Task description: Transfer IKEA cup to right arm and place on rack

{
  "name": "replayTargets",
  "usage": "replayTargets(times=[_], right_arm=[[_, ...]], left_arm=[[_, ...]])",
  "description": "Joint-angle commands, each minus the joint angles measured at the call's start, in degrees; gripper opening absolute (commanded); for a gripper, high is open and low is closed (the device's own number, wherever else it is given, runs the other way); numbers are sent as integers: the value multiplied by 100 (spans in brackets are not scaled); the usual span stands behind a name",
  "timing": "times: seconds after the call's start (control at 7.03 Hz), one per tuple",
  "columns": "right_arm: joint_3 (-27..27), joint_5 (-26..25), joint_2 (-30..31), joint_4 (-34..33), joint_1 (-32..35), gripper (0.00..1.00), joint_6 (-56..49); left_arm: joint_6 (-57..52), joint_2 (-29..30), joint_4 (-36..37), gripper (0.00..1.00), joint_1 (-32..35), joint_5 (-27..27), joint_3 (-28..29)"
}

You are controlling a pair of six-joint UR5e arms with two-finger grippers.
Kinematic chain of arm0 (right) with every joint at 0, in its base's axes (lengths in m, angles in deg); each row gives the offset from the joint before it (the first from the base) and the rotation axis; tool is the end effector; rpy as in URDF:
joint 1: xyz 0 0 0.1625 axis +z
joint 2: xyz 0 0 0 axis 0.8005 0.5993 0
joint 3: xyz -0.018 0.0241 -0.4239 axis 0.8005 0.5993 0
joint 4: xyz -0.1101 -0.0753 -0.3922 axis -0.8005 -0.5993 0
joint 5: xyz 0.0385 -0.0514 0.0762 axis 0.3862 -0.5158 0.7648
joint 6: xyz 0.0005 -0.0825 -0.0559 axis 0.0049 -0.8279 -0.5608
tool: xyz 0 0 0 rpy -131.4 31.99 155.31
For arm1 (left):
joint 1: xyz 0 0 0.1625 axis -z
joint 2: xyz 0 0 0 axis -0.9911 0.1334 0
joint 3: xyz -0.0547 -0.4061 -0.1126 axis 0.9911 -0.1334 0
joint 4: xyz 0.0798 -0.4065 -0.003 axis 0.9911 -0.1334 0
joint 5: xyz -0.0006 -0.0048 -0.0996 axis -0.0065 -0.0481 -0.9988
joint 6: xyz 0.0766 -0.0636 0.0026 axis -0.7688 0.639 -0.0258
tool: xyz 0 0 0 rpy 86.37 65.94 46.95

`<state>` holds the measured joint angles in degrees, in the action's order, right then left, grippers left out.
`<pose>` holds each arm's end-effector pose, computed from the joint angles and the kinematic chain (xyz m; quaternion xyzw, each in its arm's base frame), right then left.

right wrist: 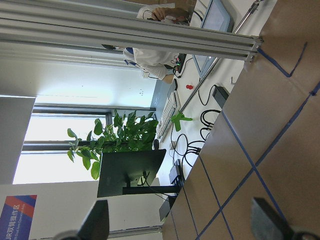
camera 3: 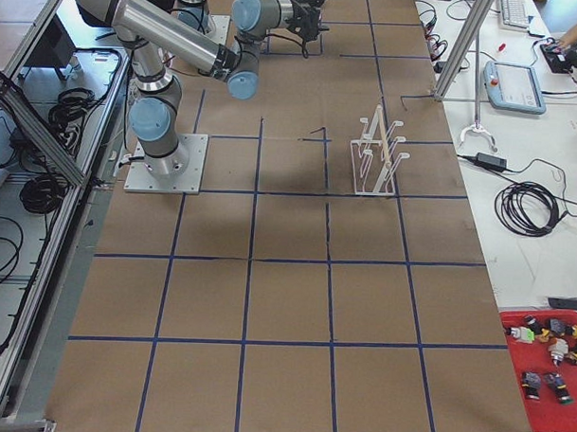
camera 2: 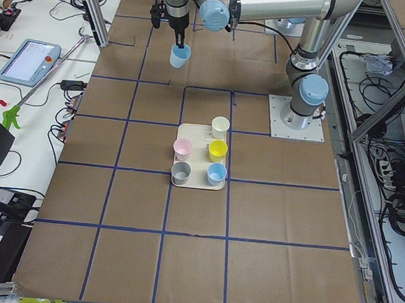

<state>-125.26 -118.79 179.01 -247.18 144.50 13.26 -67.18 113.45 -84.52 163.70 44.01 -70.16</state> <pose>0.1950 -0.4050 0.4263 0.3459 0.7201 -0.2994 0.5218 -0.0730 -0.5669 0.4633 0.0450 -0.9916 0.0050 0.1211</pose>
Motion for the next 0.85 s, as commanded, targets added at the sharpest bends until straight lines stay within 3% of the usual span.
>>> replayTargets(times=[0.0, 0.14, 0.43, 0.71], right_arm=[[0, 1, -8, -15, 0, 100, 10], [0, 1, -8, -15, 0, 100, 10], [-44, 10, -86, -33, -9, 100, 1], [-44, -16, -61, -77, -9, 100, 1]], left_arm=[[-327, -210, 1068, 0, 125, -1224, -252], [-652, -271, 1640, 0, 134, -1882, -471], [-858, -255, 3744, 0, 143, -2911, -1294], [-788, -220, 6082, 0, 143, -3608, -2322]])
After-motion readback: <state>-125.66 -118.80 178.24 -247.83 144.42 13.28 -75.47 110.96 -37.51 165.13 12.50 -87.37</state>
